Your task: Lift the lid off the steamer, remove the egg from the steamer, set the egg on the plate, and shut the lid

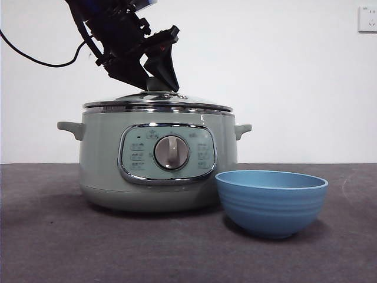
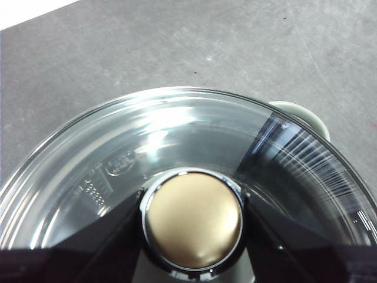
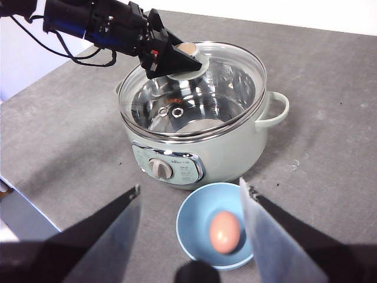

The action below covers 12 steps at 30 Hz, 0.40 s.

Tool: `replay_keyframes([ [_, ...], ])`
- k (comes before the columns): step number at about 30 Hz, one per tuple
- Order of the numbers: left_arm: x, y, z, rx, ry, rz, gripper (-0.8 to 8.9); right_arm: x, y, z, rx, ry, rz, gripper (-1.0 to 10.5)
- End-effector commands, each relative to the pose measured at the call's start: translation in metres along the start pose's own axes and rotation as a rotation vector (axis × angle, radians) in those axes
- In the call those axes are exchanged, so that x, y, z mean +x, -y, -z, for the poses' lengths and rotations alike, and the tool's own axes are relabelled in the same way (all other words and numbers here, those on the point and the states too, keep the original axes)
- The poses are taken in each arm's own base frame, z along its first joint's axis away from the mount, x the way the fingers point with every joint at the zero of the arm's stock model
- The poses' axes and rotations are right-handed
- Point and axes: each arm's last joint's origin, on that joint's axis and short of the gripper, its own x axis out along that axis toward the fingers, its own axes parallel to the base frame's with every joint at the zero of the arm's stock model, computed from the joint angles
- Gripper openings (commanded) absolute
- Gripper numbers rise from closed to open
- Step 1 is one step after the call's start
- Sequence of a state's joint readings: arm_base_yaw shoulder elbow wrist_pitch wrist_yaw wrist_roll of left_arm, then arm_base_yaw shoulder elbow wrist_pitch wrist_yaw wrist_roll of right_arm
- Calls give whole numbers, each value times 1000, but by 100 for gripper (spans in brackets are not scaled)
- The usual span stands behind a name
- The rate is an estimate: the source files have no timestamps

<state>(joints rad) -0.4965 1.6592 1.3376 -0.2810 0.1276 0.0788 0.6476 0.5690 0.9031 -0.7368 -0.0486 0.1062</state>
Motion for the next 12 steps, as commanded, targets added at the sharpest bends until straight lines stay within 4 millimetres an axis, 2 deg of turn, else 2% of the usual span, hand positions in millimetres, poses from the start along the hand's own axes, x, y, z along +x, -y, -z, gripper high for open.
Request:
replay_keyframes([
  [1,8,6,0,9,-6,24,-8,0,0,0,7,6,2,284],
  [12,10,11,4,13,-51,9,-8,0,0,0,8,6,4,284],
])
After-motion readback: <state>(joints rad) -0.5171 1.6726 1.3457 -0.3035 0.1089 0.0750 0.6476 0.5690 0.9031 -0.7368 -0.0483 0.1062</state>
